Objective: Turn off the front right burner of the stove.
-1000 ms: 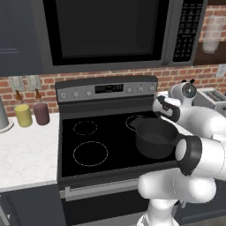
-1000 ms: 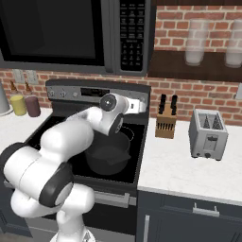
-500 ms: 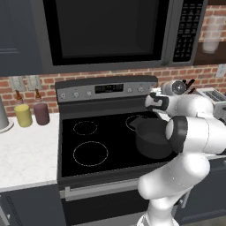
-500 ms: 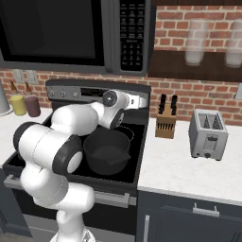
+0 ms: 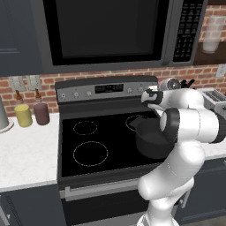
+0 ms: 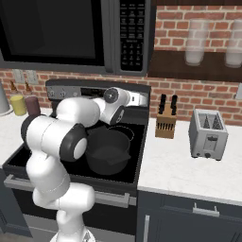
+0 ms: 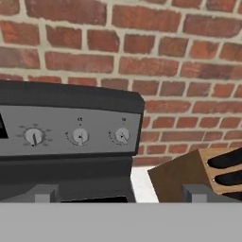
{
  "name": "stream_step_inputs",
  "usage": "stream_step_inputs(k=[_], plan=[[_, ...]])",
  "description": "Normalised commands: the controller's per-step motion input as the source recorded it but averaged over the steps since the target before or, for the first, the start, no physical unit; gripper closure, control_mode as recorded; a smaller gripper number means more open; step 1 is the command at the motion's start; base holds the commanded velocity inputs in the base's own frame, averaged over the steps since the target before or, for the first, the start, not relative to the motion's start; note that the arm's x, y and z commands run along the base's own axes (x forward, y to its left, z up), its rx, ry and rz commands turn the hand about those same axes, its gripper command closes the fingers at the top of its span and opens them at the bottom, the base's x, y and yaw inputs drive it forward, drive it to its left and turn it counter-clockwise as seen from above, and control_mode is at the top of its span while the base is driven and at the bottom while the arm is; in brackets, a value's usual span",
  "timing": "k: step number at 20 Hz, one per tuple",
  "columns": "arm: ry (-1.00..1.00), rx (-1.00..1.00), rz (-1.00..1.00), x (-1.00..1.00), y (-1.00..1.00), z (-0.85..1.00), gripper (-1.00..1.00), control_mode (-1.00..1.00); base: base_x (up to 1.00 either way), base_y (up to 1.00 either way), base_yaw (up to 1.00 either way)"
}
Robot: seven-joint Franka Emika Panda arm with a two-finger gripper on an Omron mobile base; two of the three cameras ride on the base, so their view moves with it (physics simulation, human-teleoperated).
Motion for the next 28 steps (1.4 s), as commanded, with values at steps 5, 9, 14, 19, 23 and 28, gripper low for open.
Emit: stream_step_inputs(k=[5, 9, 14, 19, 23, 28], plan=[[0.0, 0.0, 0.0, 0.28, 0.0, -0.03, -1.0, -1.0, 0.0, 0.0, 0.0], [0.0, 0.0, 0.0, 0.41, -0.01, 0.0, -1.0, -1.0, 0.0, 0.0, 0.0], [0.0, 0.0, 0.0, 0.26, -0.07, 0.0, -1.0, -1.0, 0.0, 0.0, 0.0], [0.0, 0.0, 0.01, 0.0, -0.09, -0.06, -1.0, -1.0, 0.0, 0.0, 0.0], [0.02, 0.0, 0.0, 0.0, -0.2, -0.14, -1.0, -1.0, 0.0, 0.0, 0.0], [0.02, 0.0, 0.0, 0.0, -0.15, -0.05, -1.0, -1.0, 0.0, 0.0, 0.0]])
